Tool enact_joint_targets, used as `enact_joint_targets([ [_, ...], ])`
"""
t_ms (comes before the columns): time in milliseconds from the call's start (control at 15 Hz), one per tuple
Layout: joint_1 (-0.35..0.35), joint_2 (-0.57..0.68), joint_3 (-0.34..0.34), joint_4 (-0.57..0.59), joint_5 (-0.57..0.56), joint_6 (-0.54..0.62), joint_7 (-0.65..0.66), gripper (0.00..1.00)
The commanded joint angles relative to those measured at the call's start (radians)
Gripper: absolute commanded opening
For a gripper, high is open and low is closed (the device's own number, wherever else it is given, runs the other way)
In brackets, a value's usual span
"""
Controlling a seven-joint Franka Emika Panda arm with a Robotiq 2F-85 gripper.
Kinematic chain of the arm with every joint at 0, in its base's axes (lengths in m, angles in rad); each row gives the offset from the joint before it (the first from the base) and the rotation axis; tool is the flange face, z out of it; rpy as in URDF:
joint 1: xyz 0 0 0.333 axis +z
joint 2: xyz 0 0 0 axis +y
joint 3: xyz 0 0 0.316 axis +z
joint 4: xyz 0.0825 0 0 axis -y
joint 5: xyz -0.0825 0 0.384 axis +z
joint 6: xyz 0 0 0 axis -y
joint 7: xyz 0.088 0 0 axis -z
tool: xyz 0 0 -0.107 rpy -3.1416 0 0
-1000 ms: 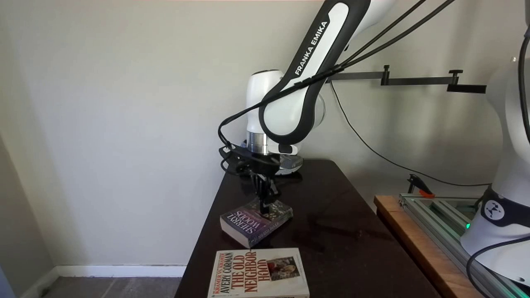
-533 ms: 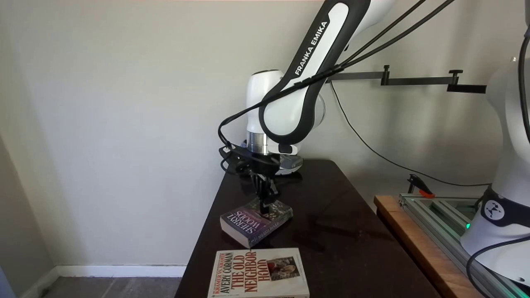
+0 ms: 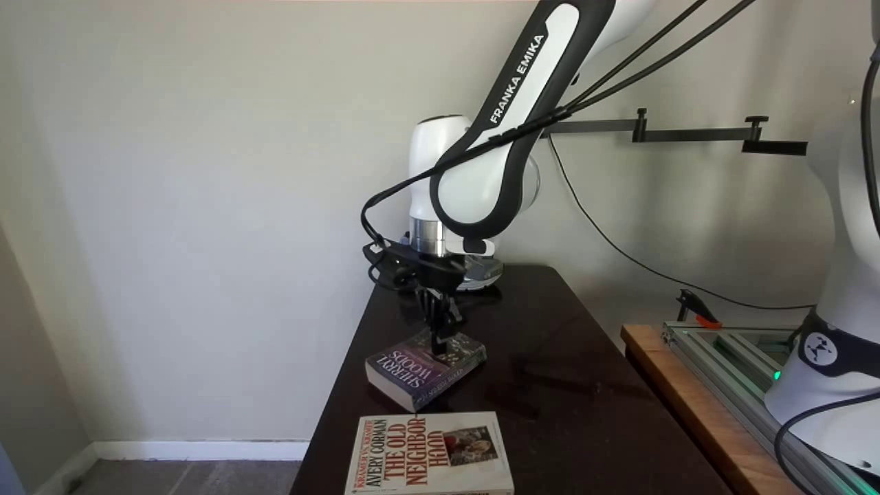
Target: Rotate the book on the right.
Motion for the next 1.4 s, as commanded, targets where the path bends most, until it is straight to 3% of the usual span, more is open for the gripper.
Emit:
enact_joint_targets([
  [0, -0.039, -0.055, 0.030, -0.021, -0.016, -0.027, -0.099, 0.00],
  [267, -0.046, -0.096, 0.026, -0.021, -0.033, -0.091, -0.192, 0.00],
  [533, -0.038, -0.128, -0.001, -0.008, -0.167, -0.197, -0.236, 0.00],
  [867, -0.049, -0.145, 0.006, 0.002, -0.299, -0.221, -0.362, 0.00],
  [933, -0.059, -0.150, 0.017, -0.002, -0.295, -0.219, -0.428, 0.00],
  [1000, -0.050, -0.125, 0.010, 0.002, -0.268, -0.200, -0.355, 0.01],
  [1267, -0.053, -0.127, 0.013, 0.002, -0.268, -0.200, -0.420, 0.00],
  [1333, -0.058, -0.136, 0.023, -0.013, -0.279, -0.183, -0.486, 0.00],
])
